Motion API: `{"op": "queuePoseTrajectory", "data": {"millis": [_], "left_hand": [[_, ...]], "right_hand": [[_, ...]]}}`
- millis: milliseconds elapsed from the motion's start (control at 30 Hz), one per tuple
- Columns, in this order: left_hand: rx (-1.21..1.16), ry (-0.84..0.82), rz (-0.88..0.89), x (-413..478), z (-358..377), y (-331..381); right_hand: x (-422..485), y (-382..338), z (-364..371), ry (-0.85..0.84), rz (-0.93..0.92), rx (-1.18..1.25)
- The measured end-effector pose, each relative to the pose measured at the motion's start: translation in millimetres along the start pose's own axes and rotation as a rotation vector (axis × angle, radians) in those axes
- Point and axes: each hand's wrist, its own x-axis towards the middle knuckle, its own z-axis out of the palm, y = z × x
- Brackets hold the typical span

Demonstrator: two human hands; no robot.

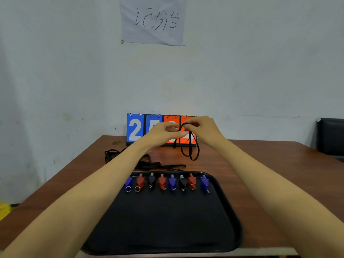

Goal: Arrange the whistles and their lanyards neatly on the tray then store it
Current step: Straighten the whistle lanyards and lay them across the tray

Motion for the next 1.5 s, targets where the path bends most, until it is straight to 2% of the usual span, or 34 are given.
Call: {"op": "queuePoseTrajectory", "data": {"millis": [167,233,367,567,733,933,1167,1400,1500], "left_hand": [[-0.002,0.106,0.087,-34.2,-10.2,24.3],[0.022,0.150,0.069,-50.5,-20.8,28.8],[0.145,0.230,0.011,-86.2,-42.9,26.7],[0.324,0.362,-0.101,-147.0,-66.8,-5.4],[0.443,0.362,-0.245,-187.5,-78.4,-45.0],[0.547,0.282,-0.391,-215.2,-69.2,-87.2],[0.546,0.370,-0.345,-222.2,-49.4,-106.9],[0.785,0.307,-0.396,-211.5,-38.7,-113.1],[0.780,0.307,-0.332,-211.8,-33.9,-112.3]], "right_hand": [[-26.5,-36.3,-26.8,-0.085,-0.051,-0.044],[-39.3,-44.5,-40.2,-0.113,-0.026,-0.056],[-66.8,-50.2,-65.5,-0.047,0.046,-0.014],[-124.3,-31.6,-75.6,-0.127,0.217,-0.158],[-171.0,-9.5,-77.0,-0.099,0.346,-0.096],[-205.6,17.1,-49.6,-0.107,0.437,-0.189],[-218.5,28.5,-33.9,-0.122,0.491,-0.217],[-219.8,39.0,-30.3,-0.135,0.457,-0.205],[-222.2,40.4,-26.2,-0.150,0.427,-0.216]]}}
